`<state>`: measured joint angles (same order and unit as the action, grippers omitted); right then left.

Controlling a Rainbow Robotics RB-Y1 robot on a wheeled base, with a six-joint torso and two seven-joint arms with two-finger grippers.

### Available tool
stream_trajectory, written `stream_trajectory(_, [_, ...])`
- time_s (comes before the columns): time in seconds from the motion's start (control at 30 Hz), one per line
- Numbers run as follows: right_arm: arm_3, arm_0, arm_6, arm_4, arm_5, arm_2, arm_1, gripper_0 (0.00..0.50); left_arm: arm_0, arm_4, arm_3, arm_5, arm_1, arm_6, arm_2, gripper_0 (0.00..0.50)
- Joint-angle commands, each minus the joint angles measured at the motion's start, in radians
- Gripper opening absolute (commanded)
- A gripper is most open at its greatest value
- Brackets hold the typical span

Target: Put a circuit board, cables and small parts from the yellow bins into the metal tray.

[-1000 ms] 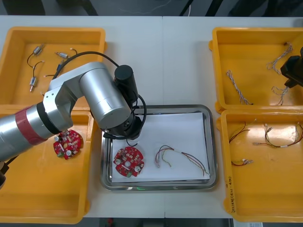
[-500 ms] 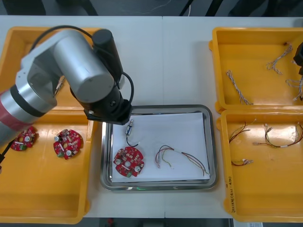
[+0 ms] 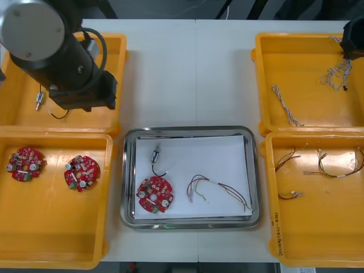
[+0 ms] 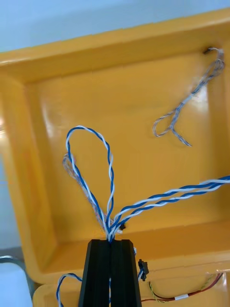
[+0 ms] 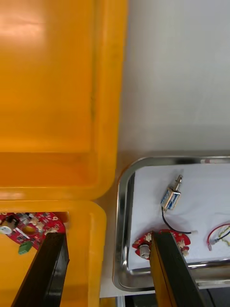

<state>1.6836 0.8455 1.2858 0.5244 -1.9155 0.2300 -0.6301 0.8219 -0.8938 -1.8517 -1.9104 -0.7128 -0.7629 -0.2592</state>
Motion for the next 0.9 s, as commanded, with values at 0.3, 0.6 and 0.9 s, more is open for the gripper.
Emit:
stream_trajectory(0.3, [0.258,-0.029,0.087,0.243,-0.004,-0.196,-0.092,0.0,0.042,0.012,0.157,-0.009,-0.111,-0.288,0.15,0.5])
stream_trajectory(0.6, [0.42,-0.054,0.133,0.396,-0.004,-0.316,-0.099,0.0,0.042,0.073,0.25,-0.009,-0.137,-0.475,0.176,0.5])
stream_trajectory(0.9, [0.501,-0.054,0.328,0.417,-0.004,-0.457,-0.092,0.0,0.046,0.121,0.347,-0.009,-0.142,-0.674,0.178,0.5])
